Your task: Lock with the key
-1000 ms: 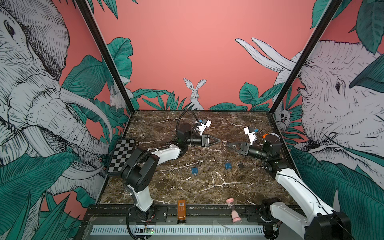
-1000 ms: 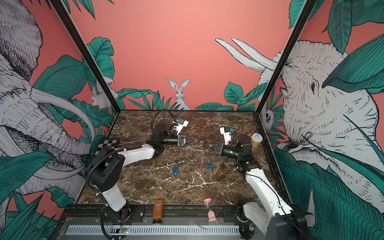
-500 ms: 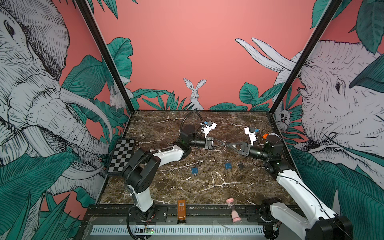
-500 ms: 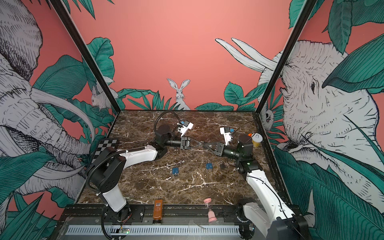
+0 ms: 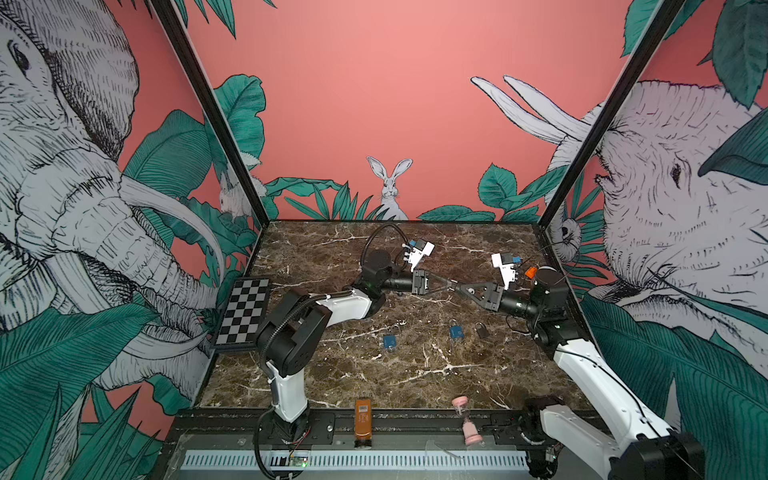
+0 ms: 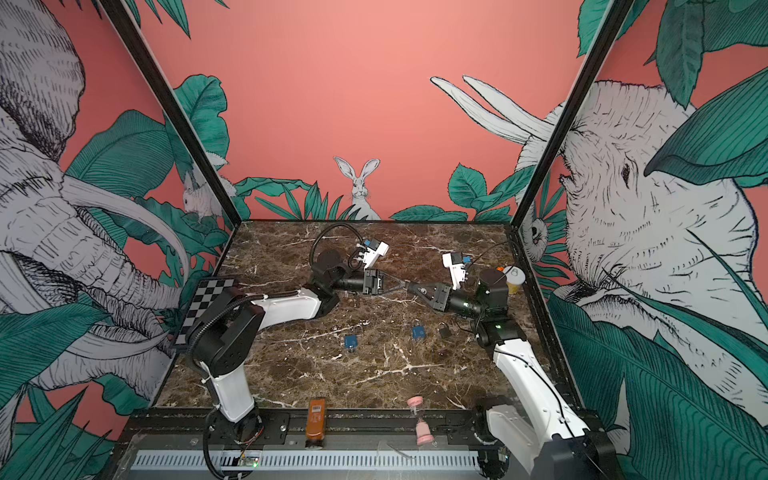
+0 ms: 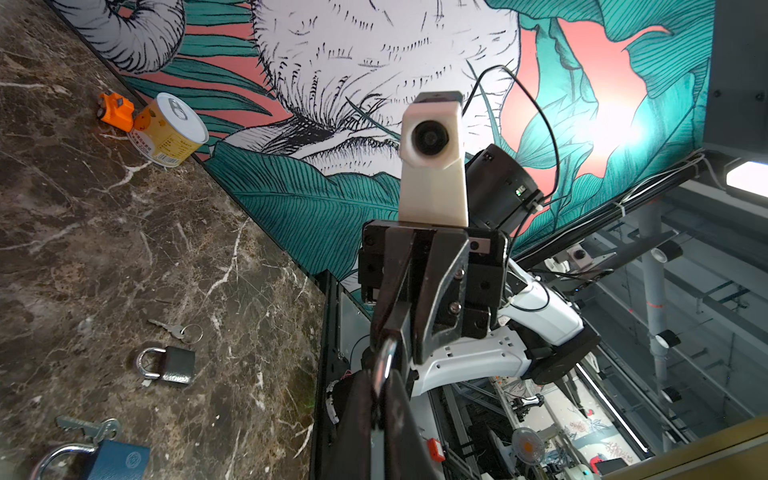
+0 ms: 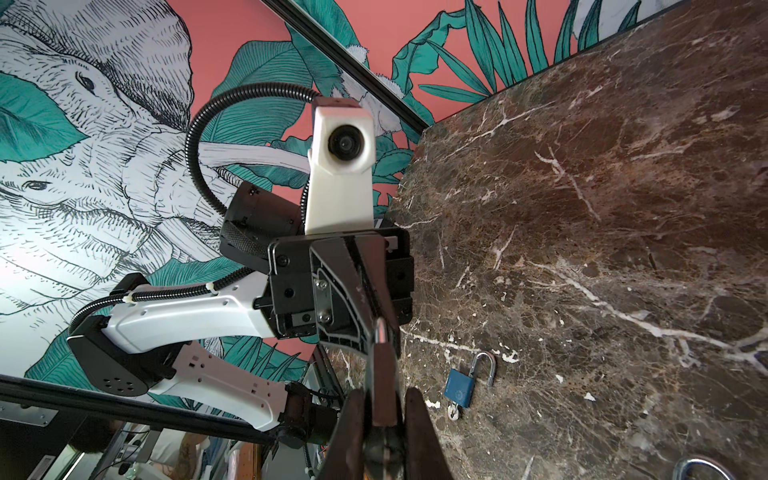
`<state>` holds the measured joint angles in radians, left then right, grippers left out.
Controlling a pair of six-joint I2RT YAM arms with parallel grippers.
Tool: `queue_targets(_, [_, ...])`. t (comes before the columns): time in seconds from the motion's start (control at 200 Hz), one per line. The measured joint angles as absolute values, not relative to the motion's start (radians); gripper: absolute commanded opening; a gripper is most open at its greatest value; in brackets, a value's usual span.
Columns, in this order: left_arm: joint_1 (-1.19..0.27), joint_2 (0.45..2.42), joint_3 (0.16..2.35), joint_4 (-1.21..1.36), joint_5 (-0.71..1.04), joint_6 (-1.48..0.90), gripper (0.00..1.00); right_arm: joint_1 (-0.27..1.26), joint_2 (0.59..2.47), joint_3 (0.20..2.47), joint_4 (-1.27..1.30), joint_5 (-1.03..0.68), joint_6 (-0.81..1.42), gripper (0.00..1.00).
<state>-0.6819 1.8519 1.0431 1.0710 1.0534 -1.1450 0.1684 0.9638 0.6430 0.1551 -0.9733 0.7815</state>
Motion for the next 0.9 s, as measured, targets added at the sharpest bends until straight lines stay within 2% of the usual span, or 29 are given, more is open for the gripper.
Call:
queue_targets(0.255, [-0.677,1.909,1.043,1.235,1.053,-1.273,0.0,0.167,0.968,0.64,0.178,-0.957,0.813,0.14])
queue_targets(0.33, [-0.676,1.909,1.044,1.238,1.053,-1.272,0.0,0.167,0.968,0.64,0.184,-0.954,0.824,0.25])
queue_targets(0.495, [-0.665,1.908,1.044,1.216,1.046,-1.251,0.0,0.164,0.968,0.64,0.195,-0.942,0.832,0.25])
queue_targets(0.6, [-0.662,1.907,1.044,1.21,1.042,-1.241,0.0,0.163,0.968,0.636,0.206,-0.93,0.843,0.13])
queue_targets(0.645, [-0.661,1.905,1.045,1.208,1.041,-1.238,0.0,0.162,0.968,0.629,0.215,-0.926,0.847,0.0])
queue_targets(0.9, [-0.659,1.903,1.048,1.168,1.041,-1.223,0.0,0.16,0.976,0.598,0.274,-0.923,0.873,0.0])
